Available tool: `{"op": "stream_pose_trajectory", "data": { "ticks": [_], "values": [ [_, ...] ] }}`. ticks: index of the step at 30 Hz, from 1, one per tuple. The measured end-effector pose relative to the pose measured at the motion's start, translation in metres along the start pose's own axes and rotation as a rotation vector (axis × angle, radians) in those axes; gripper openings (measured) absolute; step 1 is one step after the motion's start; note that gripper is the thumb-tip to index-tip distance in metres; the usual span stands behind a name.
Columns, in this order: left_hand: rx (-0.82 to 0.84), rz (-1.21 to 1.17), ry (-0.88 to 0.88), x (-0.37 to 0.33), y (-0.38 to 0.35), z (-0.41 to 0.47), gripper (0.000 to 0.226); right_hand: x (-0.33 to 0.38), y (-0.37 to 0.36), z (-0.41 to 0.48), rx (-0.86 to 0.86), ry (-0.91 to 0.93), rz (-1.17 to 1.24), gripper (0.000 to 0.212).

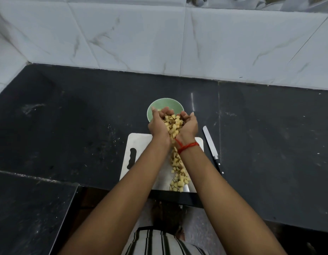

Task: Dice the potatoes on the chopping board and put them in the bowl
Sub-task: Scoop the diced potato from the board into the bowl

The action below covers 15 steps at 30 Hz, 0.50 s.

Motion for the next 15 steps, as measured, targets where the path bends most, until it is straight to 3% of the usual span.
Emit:
{"op": "stream_pose_trajectory", "data": {
  "ticks": [6,12,15],
  "values": [
    [-0.033,-0.009,-0.019,-0.032,-0.029,0.039,0.046,0.005,-0.053,0.02,-0.014,-0.017,-0.081,0.045],
    [-0.048,0.066,-0.15,-0.026,-0.034,0.072,0.044,-0.001,-0.068,0.056,0.03,0.117,-0.174,0.048],
    [-0.051,0.078,-0.235,-0.027,-0.031,0.081,0.045,0.0,-0.068,0.071,0.083,0.27,-0.308,0.05]
  ]
}}
Point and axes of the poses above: each hand's wrist, its own z-axis towards the middle knuckle, its own y-axis out of the back of the hand, x = y × z, the point moved 2 cm from there along z, towards the middle knuckle, and after that the axes turned 8 degrees about -x, right-handed, at the moved point
